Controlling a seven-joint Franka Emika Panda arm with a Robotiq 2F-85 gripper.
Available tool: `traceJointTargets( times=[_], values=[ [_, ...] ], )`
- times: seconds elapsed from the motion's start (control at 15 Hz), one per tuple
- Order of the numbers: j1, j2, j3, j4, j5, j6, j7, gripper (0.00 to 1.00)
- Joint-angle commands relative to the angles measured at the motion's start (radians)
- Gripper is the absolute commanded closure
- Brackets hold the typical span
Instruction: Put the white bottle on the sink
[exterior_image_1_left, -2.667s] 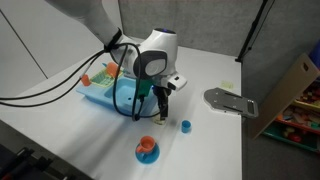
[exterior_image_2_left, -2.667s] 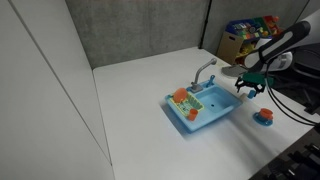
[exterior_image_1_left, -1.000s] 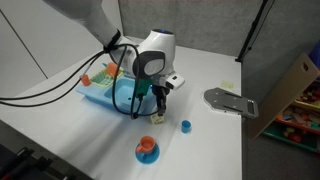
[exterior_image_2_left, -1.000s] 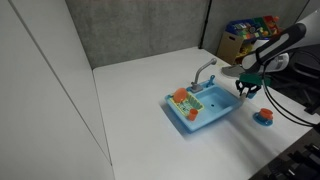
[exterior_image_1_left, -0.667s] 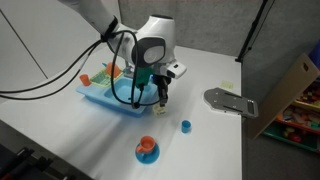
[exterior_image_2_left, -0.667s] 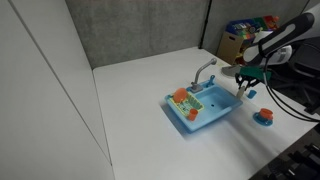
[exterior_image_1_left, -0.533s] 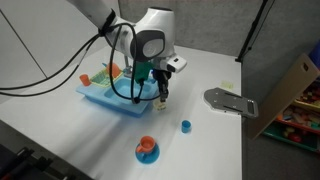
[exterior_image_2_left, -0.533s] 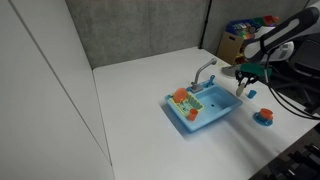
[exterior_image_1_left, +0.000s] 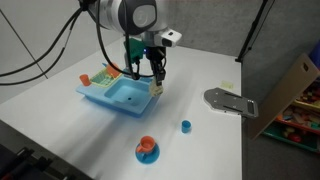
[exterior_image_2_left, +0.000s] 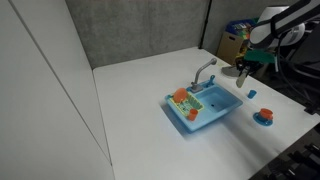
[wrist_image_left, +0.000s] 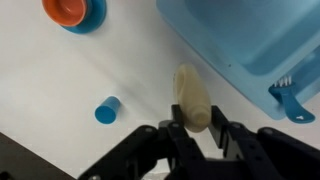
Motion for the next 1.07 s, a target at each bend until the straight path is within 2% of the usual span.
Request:
traceJointTargets(
  times=[0.0, 0.47, 0.8, 0.87, 1.0],
  values=[
    [0.02, -0.098, 0.017, -0.06, -0.054, -0.065, -0.069, 0.91],
    [0.055, -0.185, 0.075, -0.089, -0.132, -0.155, -0.152, 0.91],
    [0.043, -0.226, 0.119, -0.11, -0.123, -0.174, -0.252, 0.92],
    [0.053, -0.183, 0.114, -0.076, -0.123, -0.16, -0.198, 0.7],
    [0.051, -0.195, 0.118, -0.087, -0.124, -0.16, -0.221, 0.7]
  ],
)
